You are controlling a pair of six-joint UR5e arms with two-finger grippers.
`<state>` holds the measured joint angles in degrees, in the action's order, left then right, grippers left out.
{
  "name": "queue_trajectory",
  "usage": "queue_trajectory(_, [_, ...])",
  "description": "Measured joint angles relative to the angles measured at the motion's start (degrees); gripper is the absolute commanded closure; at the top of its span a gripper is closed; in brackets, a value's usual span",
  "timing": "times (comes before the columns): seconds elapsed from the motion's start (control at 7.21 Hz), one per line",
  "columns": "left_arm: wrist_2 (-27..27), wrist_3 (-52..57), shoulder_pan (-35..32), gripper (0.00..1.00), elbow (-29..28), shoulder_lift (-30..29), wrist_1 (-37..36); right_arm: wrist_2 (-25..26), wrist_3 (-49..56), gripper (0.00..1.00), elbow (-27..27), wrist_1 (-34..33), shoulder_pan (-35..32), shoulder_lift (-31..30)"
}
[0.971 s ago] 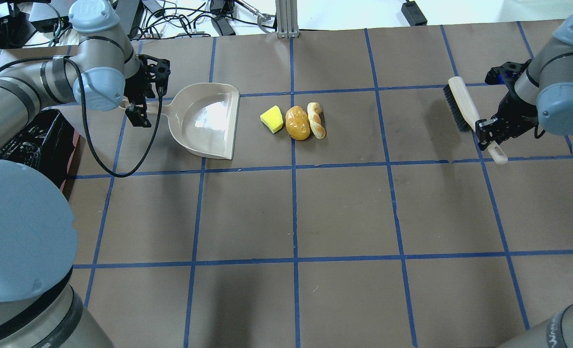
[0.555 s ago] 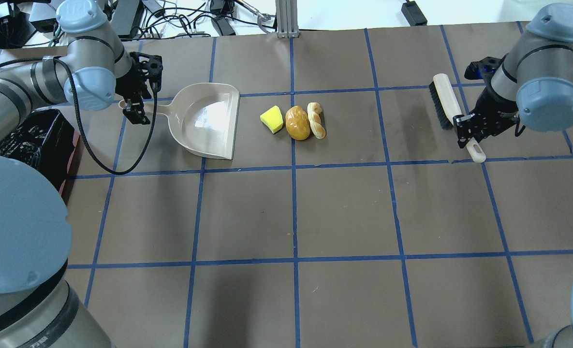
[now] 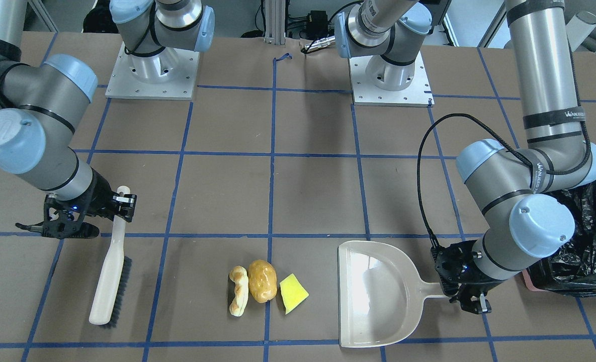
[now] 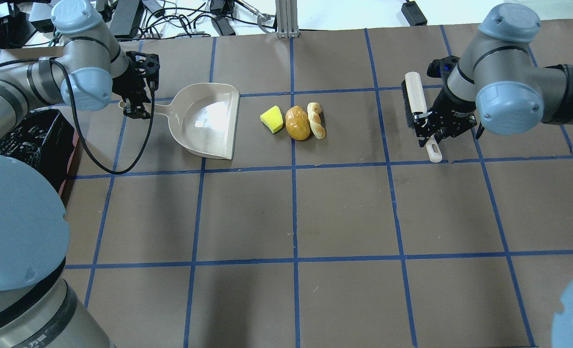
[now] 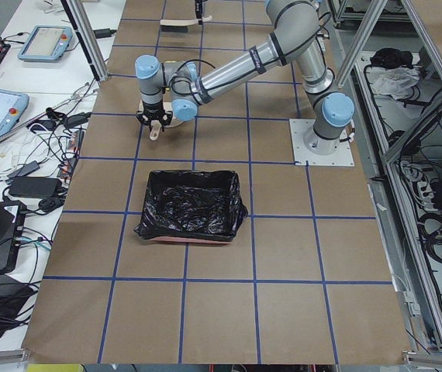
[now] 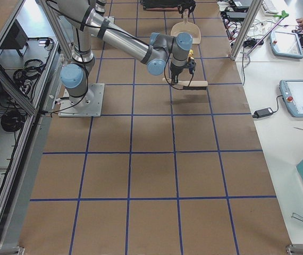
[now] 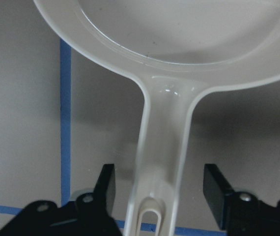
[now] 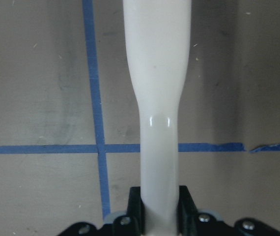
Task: Sweep and dump trash into bin
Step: 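Lift the brush with the right gripper and carry it toward the items, then sweep the sponge, potato and roll into the dustpan with the right-held brush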
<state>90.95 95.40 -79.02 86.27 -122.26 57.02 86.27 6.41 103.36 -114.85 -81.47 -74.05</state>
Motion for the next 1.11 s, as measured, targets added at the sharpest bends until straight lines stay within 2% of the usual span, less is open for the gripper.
queue_trajectory(0.42, [0.34,0.34,-0.10,1.00,-0.03,0.22,-0.10,0.40,-11.04,1.00,0.01,-0.27,-8.68,0.18])
queue_trajectory(0.83, [5.38,2.63,-1.10,1.00,0.40,1.83,1.25,-0.31,-17.55,1.00,0.15,-0.32,-11.13,0.25])
queue_trajectory(1.11, [5.59,3.84,-1.72,1.00,0.91,2.05,2.49,-0.09,-23.63,1.00,0.27,-0.39,-13.11,0.05])
